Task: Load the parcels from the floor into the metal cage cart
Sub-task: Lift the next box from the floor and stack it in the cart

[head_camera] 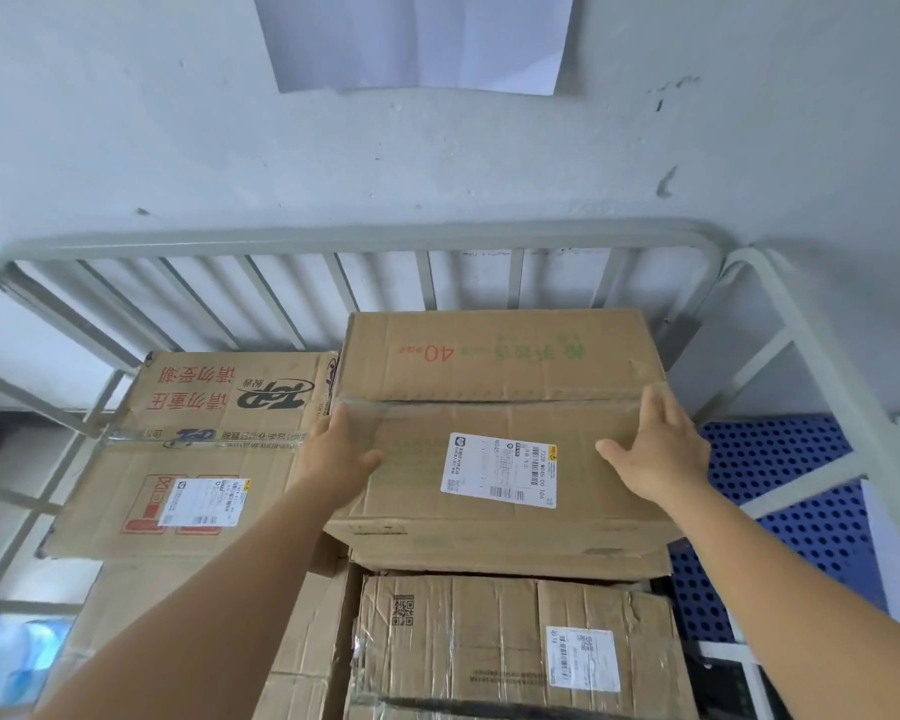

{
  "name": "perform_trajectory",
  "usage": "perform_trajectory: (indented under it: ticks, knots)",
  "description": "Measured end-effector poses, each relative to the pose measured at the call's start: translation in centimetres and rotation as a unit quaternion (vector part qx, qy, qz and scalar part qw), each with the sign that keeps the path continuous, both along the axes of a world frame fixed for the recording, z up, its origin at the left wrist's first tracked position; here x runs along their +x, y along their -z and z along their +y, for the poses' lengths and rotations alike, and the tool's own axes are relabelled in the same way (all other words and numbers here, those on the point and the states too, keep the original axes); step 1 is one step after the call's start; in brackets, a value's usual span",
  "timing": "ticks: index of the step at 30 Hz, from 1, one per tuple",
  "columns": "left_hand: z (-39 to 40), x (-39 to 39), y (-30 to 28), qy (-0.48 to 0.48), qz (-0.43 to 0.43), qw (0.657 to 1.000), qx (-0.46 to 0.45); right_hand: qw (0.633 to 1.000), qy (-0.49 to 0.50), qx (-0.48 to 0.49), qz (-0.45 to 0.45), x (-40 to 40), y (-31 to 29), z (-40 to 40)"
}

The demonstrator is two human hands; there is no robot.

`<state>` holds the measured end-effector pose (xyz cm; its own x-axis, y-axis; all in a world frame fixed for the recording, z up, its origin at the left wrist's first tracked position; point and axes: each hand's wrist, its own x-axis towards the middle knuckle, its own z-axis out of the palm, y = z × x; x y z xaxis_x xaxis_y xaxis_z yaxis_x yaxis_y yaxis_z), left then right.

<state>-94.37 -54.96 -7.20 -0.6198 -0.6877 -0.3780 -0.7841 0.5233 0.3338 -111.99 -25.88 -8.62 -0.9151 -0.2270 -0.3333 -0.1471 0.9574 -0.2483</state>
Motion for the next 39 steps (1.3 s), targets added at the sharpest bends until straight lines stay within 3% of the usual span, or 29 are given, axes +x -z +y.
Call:
perform_trajectory:
  ticks: [8,16,26,32,39]
  knots:
    - [3.4,5.5,-5.8,0.068,0.019,0.997,-0.019,0.994,-0.105,-0.009,0.034,6.8,-5.0,-1.5]
    - [5.0,15.1,-11.9,0.089,0.039,0.988,-0.117,0.971,-0.215,-0.014,0.099,15.6,-11.7,-3.7]
    - [7.4,30.8,-15.9,0.016,0.04,0.981,-0.189,0.915,-0.386,-0.047,0.11,30.3,-16.5,-7.6]
    - [9.9,39.0,-17.8,-0.077,0.024,0.975,-0.207,0.862,-0.489,-0.065,0.111,37.5,-17.5,-9.6]
    - [15.1,47.5,-18.9,-0.235,-0.011,0.944,-0.233,0.756,-0.638,-0.095,0.113,44.0,-18.1,-11.2]
